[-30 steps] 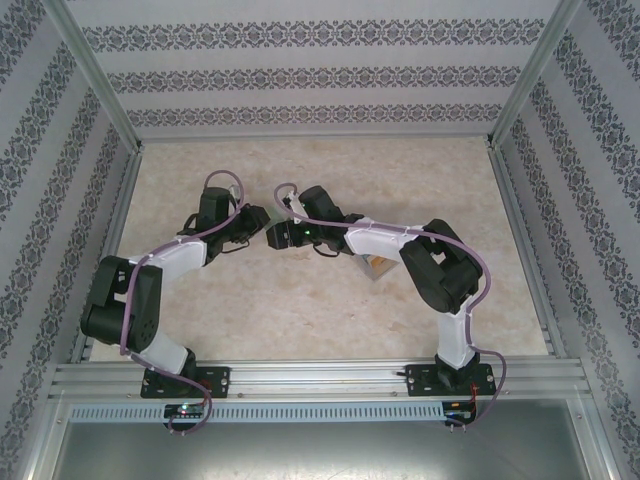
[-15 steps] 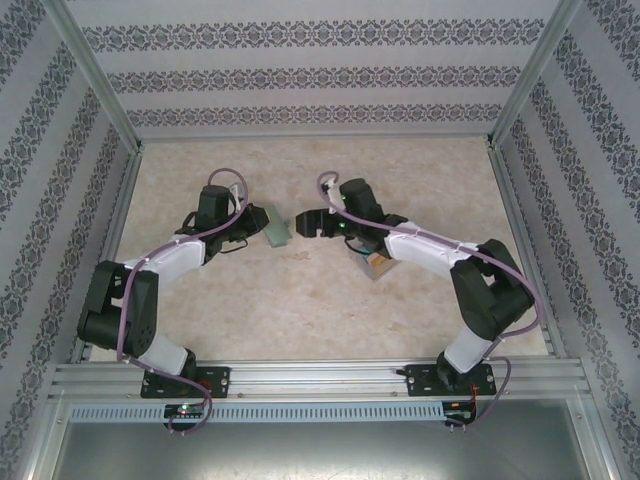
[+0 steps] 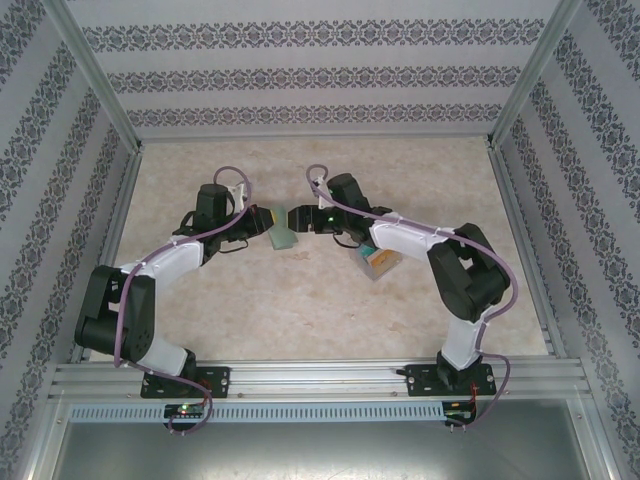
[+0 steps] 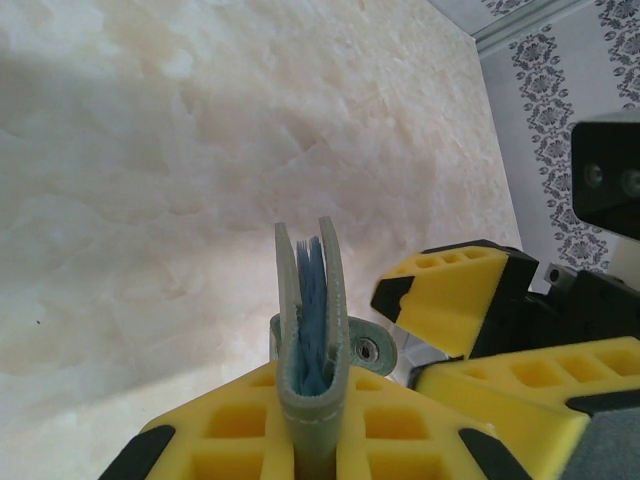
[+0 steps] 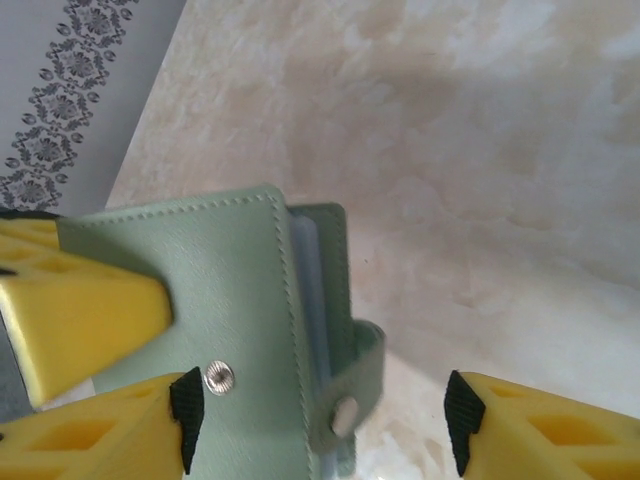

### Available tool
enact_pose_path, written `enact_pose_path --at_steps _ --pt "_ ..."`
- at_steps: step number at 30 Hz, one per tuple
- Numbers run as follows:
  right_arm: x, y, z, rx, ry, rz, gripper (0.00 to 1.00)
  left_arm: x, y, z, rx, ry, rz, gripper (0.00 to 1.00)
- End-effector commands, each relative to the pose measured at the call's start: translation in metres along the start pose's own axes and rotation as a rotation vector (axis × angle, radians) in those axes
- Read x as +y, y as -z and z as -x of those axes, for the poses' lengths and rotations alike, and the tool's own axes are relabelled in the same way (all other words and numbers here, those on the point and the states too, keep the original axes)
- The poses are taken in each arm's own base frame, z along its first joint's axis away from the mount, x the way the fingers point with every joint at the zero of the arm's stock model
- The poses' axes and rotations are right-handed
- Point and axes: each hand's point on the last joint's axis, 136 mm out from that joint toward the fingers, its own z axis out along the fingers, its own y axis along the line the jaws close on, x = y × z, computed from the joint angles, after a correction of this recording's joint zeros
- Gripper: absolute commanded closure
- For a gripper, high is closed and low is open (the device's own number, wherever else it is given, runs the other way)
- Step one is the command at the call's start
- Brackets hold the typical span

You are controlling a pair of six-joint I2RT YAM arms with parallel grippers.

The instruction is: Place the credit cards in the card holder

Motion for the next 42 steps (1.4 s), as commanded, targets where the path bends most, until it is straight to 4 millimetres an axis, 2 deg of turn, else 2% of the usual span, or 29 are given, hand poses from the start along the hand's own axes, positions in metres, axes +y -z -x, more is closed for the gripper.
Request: enact_pose_path --at_steps 1,4,8,16,19,21,23,25,30,34,38,42 --pt "-0.005 -0.012 -0.004 0.036 -0.030 0.000 0.47 -0.028 0.006 0.010 -0.011 -0.056 -0.075 0.98" --pt "-0.013 -0.014 -0.009 0.054 -0.047 -0.009 0.61 -0.031 0.008 0.011 -0.019 -0.055 -0.086 0.97" --pt "-0.018 -0.011 -0.015 0.065 -0.054 -0.018 0.71 -0.031 0.008 0.012 -0.019 -0.058 -0.083 0.97" --pt "-0.020 0.005 -0.015 0.055 -0.063 -0.004 0.95 -0.026 -0.004 0.011 0.002 -0.033 -0.102 0.95" --pt "-0.018 0.018 -0.010 0.038 -0.045 0.010 1.00 -0.017 -0.009 0.008 0.007 -0.024 -0.075 0.94" --pt "-0.013 0.026 -0.006 0.029 -0.016 0.012 1.00 -0.009 -0.013 0.004 0.023 -0.023 -0.052 0.88" --pt "-0.004 0.034 -0.002 0.022 0.005 0.025 1.00 0.003 -0.020 -0.003 0.043 -0.010 -0.019 0.72" --pt "0.005 0.040 0.001 0.014 0.022 0.044 1.00 0.014 -0.028 -0.009 0.059 0.006 -0.009 0.66" --pt "0.020 0.052 0.007 0.003 0.040 0.075 1.00 0.026 -0.046 -0.018 0.099 0.091 -0.023 0.62" --pt "0.029 0.054 0.004 0.016 0.050 0.094 1.00 0.031 -0.053 -0.017 0.102 0.121 -0.016 0.51" --pt "0.028 0.047 -0.003 0.050 0.033 0.083 1.00 0.035 -0.054 -0.020 0.108 0.127 0.000 0.46" --pt "0.017 0.035 -0.011 0.091 -0.071 0.083 0.98 0.041 -0.057 -0.028 0.142 0.148 0.012 0.47"
